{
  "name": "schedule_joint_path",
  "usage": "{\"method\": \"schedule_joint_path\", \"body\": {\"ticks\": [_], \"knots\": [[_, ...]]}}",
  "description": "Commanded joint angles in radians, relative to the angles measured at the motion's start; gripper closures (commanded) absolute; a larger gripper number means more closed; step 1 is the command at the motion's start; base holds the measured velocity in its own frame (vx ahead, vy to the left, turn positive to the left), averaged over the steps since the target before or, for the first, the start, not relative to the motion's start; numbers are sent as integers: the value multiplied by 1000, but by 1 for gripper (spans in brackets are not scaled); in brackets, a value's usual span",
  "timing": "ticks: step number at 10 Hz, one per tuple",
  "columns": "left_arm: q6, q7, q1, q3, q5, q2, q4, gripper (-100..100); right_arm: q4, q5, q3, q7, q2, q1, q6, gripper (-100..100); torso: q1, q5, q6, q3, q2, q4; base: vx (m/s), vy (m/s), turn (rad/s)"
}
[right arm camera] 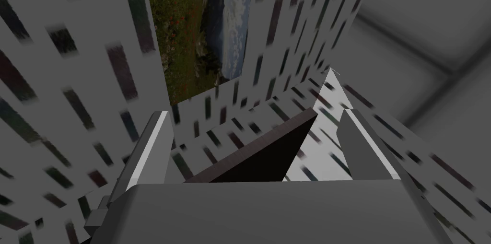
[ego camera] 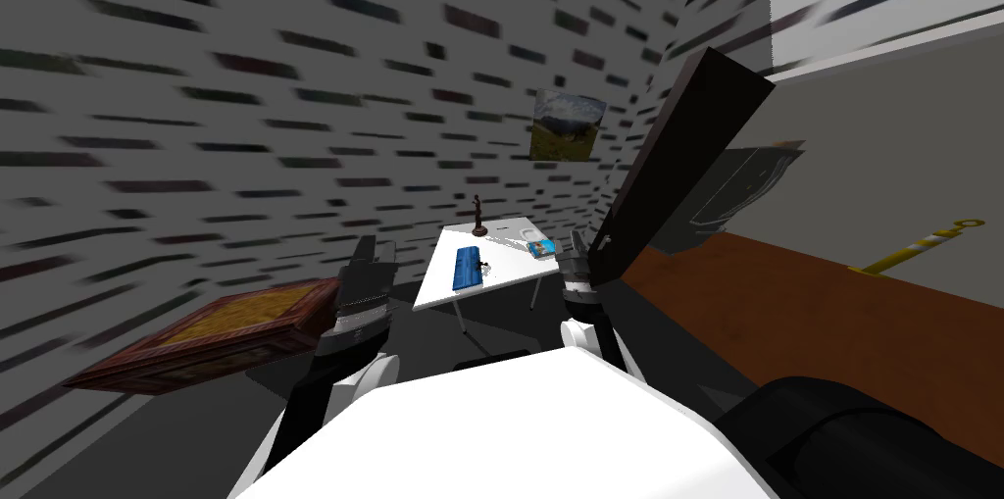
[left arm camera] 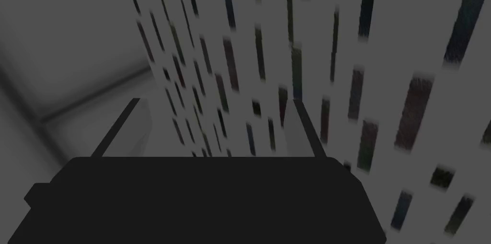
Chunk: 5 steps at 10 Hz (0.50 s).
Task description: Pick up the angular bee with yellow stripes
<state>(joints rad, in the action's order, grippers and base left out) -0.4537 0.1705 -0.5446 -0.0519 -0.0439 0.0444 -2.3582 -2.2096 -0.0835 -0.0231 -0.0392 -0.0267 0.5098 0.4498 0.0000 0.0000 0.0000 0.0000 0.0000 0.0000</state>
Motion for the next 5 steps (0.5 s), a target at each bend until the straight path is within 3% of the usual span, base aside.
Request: {"method": "schedule_joint_path", "body": {"ticks": [1, 5], "knots": [[34, 4, 15, 3, 0, 34, 7, -100, 0, 0, 0, 0, 0, 0, 0, 0, 0, 0, 0, 0, 0, 0, -1, 5, -3], [117, 13, 51, 12, 0, 72, 28, -100, 0, 0, 0, 0, 0, 0, 0, 0, 1, 0, 0, 0, 0, 0, 0, 9, -4]]}}
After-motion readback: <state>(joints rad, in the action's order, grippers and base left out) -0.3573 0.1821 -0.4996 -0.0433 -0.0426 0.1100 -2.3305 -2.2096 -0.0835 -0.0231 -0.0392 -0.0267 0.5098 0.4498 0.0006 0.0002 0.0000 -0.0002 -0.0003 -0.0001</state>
